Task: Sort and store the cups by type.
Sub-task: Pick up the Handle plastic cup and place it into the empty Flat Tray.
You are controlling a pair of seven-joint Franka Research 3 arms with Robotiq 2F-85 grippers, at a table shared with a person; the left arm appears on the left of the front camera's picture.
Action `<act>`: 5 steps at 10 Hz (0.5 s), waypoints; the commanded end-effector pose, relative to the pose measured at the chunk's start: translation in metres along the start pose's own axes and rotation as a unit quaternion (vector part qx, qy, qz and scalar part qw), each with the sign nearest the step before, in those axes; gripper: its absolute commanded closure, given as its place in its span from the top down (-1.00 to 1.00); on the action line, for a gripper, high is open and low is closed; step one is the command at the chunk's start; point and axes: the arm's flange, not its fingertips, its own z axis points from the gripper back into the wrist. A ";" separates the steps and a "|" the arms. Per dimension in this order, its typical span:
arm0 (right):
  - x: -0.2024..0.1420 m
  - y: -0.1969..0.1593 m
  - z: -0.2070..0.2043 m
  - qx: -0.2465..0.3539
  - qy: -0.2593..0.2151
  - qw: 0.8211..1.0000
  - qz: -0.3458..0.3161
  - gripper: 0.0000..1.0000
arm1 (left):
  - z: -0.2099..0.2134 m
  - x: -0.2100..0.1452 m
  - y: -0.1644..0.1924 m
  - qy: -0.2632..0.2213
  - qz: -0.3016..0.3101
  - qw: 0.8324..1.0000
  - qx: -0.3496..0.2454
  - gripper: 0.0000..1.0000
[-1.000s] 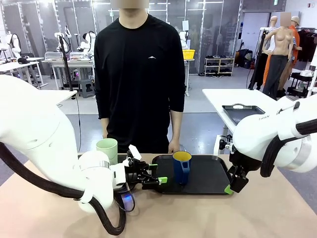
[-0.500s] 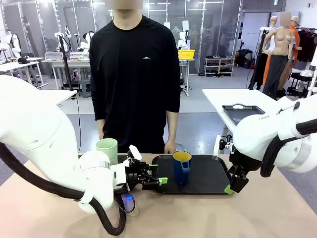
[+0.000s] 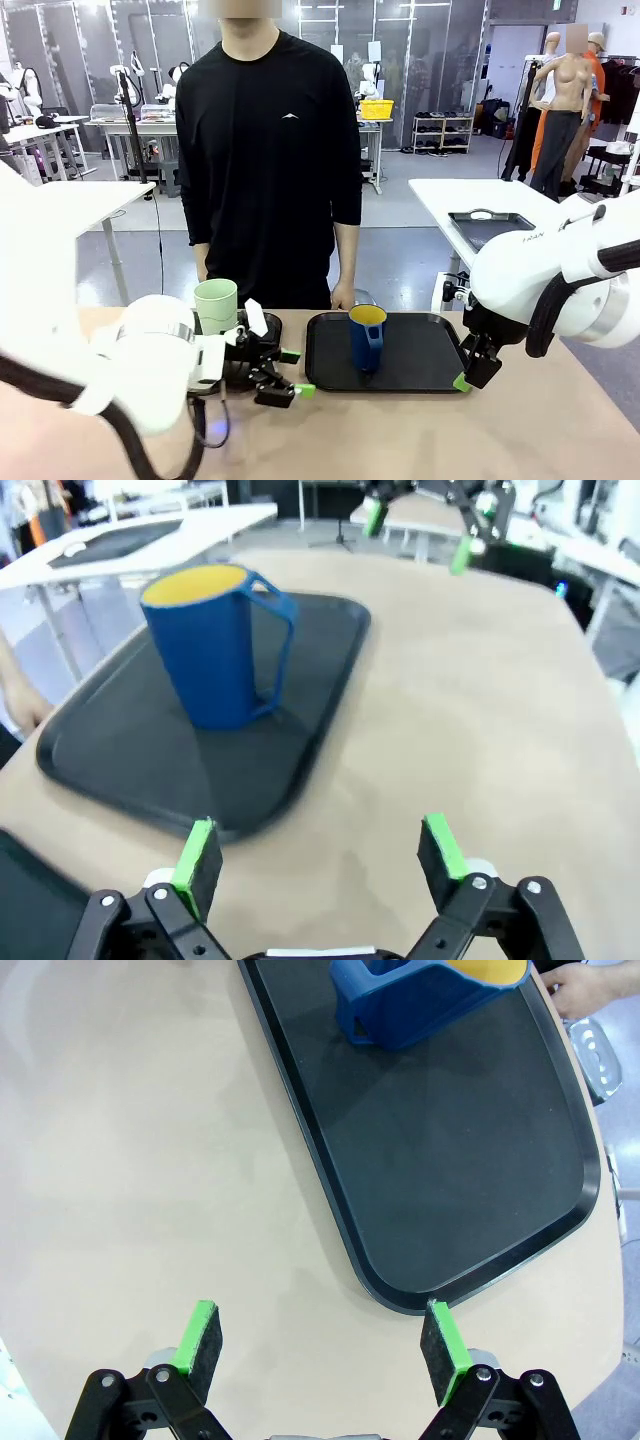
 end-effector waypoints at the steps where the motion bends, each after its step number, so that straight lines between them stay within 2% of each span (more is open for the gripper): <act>1: -0.001 0.000 -0.001 -0.004 0.000 1.000 0.003 1.00 | 0.039 0.001 -0.007 0.064 -0.012 0.998 0.006 1.00; 4: -0.001 0.000 -0.001 -0.004 0.000 1.000 0.003 1.00 | 0.103 -0.009 0.000 0.125 -0.013 0.990 0.068 1.00; 5: -0.001 0.000 -0.001 -0.004 0.000 1.000 0.003 1.00 | 0.118 -0.013 0.006 0.123 -0.016 0.989 0.082 1.00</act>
